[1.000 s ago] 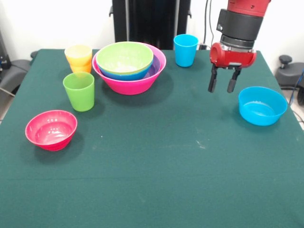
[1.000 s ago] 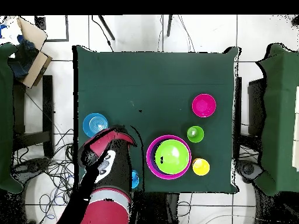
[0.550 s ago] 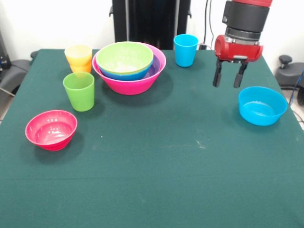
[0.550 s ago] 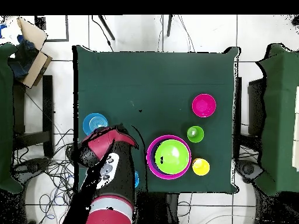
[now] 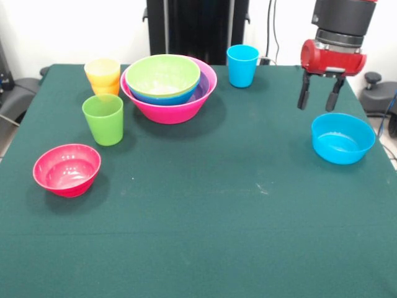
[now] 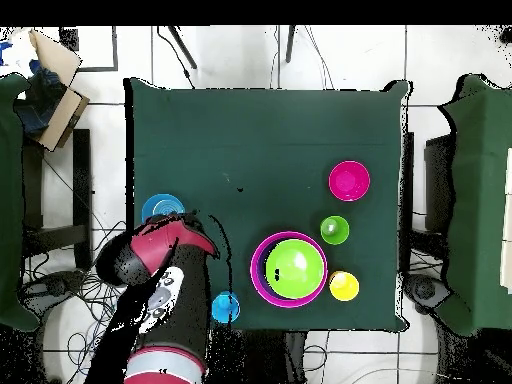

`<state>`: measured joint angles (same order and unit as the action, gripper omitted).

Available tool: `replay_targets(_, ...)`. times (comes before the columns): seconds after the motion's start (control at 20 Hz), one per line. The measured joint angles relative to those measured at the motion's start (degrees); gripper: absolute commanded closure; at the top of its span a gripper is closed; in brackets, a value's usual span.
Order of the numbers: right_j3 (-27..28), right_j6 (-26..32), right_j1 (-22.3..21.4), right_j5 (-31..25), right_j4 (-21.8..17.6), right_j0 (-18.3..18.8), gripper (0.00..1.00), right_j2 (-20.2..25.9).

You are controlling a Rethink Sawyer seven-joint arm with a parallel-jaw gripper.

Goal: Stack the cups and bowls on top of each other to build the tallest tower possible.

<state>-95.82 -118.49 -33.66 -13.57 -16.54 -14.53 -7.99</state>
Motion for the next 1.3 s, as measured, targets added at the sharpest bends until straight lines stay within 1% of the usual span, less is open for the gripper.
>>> replay_targets(0.1, 0.7, 0.0, 0.4, 0.0, 0.7, -1.0, 0.0, -0.6)
replay_targets(0.15, 1.4, 0.0, 1.3, 0.0, 1.3, -1.9, 0.0, -1.4)
replay_targets(0.25, 1.8, 0.0, 1.9, 0.0, 1.6, -2.4, 0.0, -1.9)
replay_targets(0.3, 2.4, 0.0, 3.0, 0.0, 2.0, -3.0, 0.0, -2.6)
replay_targets(0.5, 2.9, 0.0, 4.8, 0.8, 2.4, -3.3, 0.0, -3.1)
replay_targets(0.65, 3.5, 0.0, 6.8, 2.3, 2.4, -3.1, 0.0, -3.2)
replay_targets(1.0, 4.7, 0.0, 11.8, 7.5, 2.4, -0.4, 0.0, -3.1)
replay_targets(1.3, 5.4, 0.0, 13.7, 8.6, 2.4, 0.4, 0.0, -3.1)
